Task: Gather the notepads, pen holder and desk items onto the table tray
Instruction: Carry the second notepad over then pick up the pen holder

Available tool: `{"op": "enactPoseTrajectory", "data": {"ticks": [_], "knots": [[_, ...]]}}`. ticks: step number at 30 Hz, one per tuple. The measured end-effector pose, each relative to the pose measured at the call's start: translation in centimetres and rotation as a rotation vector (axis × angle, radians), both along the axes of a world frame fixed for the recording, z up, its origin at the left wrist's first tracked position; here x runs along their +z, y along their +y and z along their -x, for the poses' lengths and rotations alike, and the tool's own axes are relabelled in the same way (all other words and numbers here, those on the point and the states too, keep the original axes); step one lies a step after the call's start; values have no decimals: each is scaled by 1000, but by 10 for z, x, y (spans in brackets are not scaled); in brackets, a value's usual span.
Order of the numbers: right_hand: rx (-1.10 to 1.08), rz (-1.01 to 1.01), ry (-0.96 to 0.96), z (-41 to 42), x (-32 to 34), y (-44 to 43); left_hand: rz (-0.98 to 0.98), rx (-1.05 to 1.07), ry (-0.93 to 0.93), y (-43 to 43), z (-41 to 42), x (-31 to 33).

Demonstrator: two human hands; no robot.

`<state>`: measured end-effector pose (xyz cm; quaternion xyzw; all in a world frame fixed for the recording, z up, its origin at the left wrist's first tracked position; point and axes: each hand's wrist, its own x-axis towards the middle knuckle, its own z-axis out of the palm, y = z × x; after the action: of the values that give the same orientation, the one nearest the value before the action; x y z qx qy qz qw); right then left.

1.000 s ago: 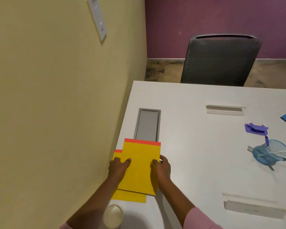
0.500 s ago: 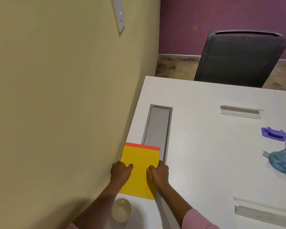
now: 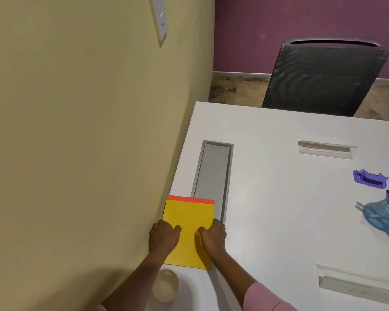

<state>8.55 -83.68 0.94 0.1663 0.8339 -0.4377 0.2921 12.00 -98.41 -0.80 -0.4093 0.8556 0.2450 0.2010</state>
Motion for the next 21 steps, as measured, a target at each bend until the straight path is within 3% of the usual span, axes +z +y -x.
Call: {"op": "enactPoseTrajectory", "data": {"ticks": [21], "knots": [[3,45,-17,4,10,12,124,-126,-3,17,8,29]]}}
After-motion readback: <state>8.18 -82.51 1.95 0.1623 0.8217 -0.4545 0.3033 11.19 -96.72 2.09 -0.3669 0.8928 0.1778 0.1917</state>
